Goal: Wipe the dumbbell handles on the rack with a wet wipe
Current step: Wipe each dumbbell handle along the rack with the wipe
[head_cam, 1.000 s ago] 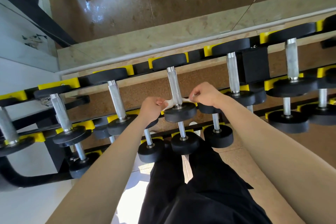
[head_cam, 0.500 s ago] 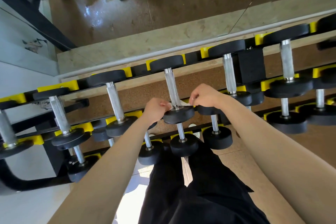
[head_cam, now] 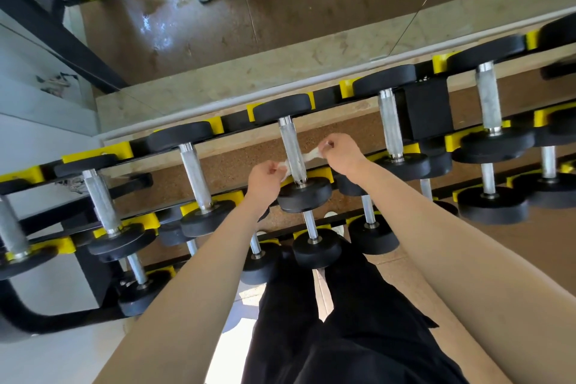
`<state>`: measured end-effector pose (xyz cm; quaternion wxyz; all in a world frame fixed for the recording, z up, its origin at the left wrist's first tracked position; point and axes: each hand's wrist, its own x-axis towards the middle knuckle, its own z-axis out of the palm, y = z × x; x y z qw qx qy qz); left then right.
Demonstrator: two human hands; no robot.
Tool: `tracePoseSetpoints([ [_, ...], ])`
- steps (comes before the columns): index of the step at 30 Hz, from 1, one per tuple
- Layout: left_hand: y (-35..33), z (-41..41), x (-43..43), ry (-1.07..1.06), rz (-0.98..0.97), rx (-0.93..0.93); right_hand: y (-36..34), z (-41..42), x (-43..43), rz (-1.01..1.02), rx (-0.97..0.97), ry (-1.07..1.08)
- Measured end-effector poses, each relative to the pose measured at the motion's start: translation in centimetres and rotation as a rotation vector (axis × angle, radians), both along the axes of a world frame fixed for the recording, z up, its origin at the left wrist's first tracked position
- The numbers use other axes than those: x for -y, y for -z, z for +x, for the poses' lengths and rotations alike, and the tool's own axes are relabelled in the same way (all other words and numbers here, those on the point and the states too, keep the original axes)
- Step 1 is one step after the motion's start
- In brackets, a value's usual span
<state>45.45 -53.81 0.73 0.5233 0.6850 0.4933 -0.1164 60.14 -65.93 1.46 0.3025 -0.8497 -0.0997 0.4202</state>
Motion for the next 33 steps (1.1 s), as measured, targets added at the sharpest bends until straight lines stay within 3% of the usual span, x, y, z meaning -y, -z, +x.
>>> tracePoseSetpoints([
  [4, -0.5, 0.1, -1.7, -0.231, 0.003, 0.083, 1.0, -1.6, -1.9, 0.025, -0.132, 0.022],
  [11, -0.3, 3.1, -1.0, -0.198, -0.03, 0.03, 0.0, 1.8, -2.4, 0.129, -0.15, 0.44],
  [16, -0.4, 3.7, -3.3, -0.496, -0.105, 0.171, -0.6, 0.7, -5.1, 0.233, -0.463, 0.538],
  [22, -0.3, 5.7, -2.5, -0.416, -0.169, 0.128, -0.4, 3.7, -3.5, 0.414, -0.737, 0.914],
  [27, -0.6, 5.2, -3.5, -0.674, -0.176, 0.215, 0.0, 1.1, -5.5, 0.438, -0.801, 0.779],
  [33, -0.5, 4.4, -2.2, -0.35, -0.115, 0.172, -0.4, 3.0, -2.7, 0.51, -0.723, 0.949],
])
